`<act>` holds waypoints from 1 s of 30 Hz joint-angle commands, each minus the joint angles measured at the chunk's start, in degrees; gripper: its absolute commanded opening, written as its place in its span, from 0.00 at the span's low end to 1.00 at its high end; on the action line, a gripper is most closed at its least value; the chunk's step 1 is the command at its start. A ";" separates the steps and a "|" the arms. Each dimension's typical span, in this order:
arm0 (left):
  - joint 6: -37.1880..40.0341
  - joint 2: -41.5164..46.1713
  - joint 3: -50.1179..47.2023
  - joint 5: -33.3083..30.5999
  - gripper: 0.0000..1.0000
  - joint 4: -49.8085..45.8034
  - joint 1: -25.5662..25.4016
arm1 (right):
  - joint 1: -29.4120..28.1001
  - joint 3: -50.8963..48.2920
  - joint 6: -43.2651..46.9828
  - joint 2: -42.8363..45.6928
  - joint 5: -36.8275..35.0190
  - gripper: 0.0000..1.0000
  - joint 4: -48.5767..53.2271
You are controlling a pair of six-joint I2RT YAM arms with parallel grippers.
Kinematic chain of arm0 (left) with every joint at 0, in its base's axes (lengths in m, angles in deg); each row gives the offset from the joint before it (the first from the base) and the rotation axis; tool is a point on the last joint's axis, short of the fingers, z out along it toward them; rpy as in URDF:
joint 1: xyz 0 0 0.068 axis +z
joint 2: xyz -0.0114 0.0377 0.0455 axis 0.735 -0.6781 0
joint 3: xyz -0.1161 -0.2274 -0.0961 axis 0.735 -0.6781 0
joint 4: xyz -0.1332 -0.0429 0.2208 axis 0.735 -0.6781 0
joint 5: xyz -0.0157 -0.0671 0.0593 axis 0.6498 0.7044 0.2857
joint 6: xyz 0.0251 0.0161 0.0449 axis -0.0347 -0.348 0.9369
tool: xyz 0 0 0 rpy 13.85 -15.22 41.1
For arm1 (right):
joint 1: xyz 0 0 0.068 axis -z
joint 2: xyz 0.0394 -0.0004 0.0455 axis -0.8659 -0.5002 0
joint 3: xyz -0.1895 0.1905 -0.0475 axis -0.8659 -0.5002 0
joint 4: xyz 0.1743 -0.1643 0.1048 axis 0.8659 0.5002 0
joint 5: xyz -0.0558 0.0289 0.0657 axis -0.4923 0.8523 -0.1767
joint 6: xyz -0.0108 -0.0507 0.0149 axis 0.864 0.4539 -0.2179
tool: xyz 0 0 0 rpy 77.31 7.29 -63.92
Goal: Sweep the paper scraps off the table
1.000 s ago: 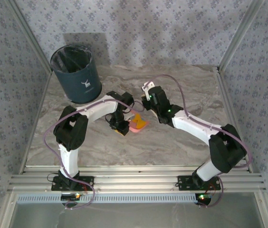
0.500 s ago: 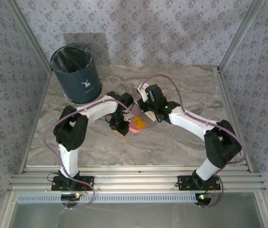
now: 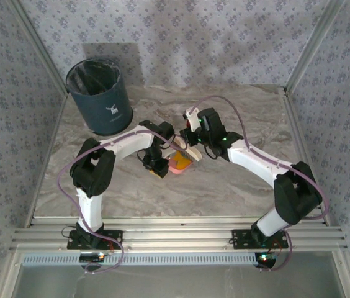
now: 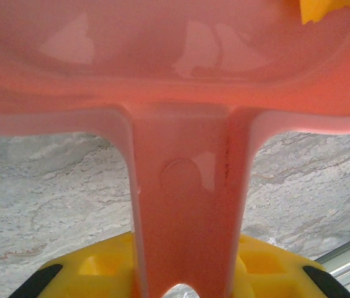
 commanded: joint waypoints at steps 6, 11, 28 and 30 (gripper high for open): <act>0.38 3.29 -1.38 -0.04 0.00 0.40 -0.05 | -0.26 -2.77 -2.06 4.82 -8.59 0.00 -2.76; 0.00 5.89 -2.12 -1.53 0.00 2.45 0.00 | 0.16 -6.34 -3.08 9.31 -15.85 0.00 -5.75; 1.51 14.69 1.49 -0.72 0.00 5.99 3.14 | 5.44 -14.44 -6.95 21.93 -15.70 0.00 -1.64; 1.67 15.08 2.52 0.20 0.00 5.89 3.93 | 5.88 -14.83 -6.99 22.97 -14.09 0.00 -0.26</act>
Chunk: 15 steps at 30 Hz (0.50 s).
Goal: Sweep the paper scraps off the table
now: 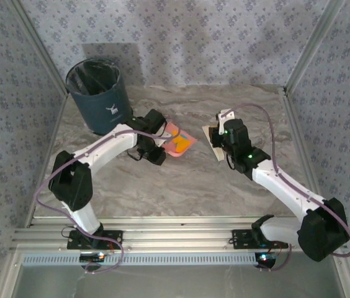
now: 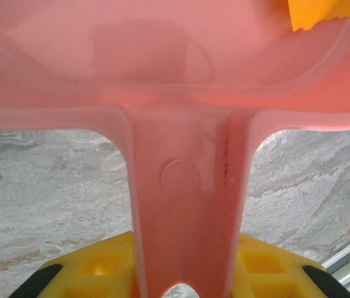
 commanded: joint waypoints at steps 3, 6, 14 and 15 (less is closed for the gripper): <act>1.58 2.56 5.01 3.67 0.00 -0.25 2.29 | 1.10 -1.29 -1.61 3.87 4.50 0.00 1.98; 1.76 2.99 6.71 4.96 0.00 -0.42 3.43 | 1.45 -2.60 -1.75 5.30 5.94 0.00 2.65; 0.04 3.26 12.45 7.76 0.00 -1.55 8.08 | 1.58 -5.39 -2.14 7.89 6.55 0.00 4.07; -0.20 3.18 13.29 7.89 0.00 -1.77 8.64 | 1.63 -5.49 -2.14 8.07 6.54 0.00 4.30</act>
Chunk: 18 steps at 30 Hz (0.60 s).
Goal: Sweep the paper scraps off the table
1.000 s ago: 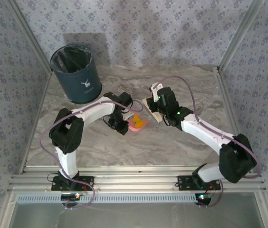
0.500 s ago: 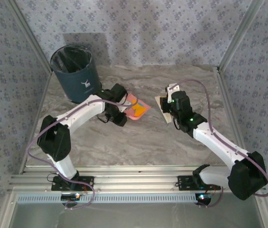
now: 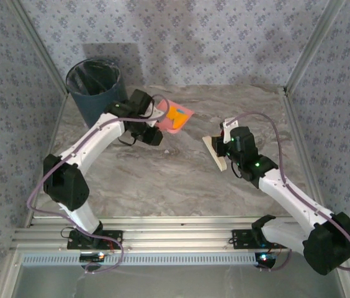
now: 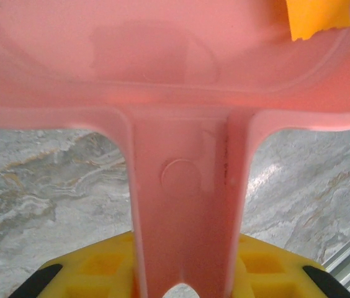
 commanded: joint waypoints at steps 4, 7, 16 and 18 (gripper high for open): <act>-0.86 1.69 6.38 2.78 0.00 -2.24 3.41 | 0.51 -0.42 -0.81 1.82 0.75 0.00 0.92; -1.22 1.61 9.00 4.02 0.00 -2.55 4.76 | 0.56 -0.46 -0.89 1.91 0.76 0.00 1.25; -6.71 1.78 14.87 8.60 0.00 -0.06 10.62 | 1.01 -0.13 -0.98 2.25 1.28 0.00 1.33; -8.53 1.65 15.51 10.01 0.00 0.90 12.10 | 1.09 0.10 -1.07 2.32 1.37 0.00 1.40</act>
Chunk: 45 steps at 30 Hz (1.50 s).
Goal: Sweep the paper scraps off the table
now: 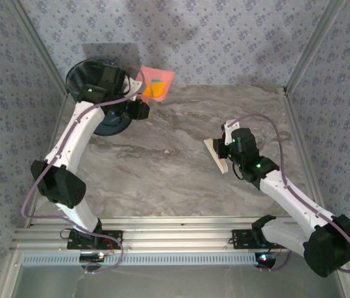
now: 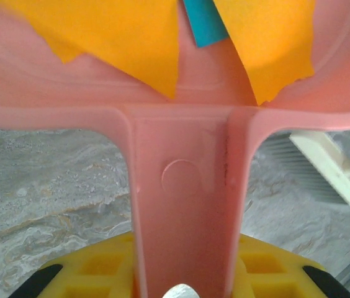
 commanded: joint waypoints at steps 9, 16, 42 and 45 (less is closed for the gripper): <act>-9.82 1.45 4.13 10.62 0.00 4.59 7.87 | 0.64 0.63 -0.99 2.08 0.65 0.00 0.61; -14.02 1.50 3.74 14.65 0.00 7.67 11.54 | 0.73 0.38 -1.33 2.13 0.74 0.00 0.81; -38.52 2.64 -7.80 27.28 0.00 32.04 20.42 | 1.14 0.38 -1.82 2.61 0.50 0.00 1.78; -40.57 2.63 -8.88 27.86 0.00 33.75 20.84 | 1.15 0.29 -1.82 2.48 0.41 0.00 1.81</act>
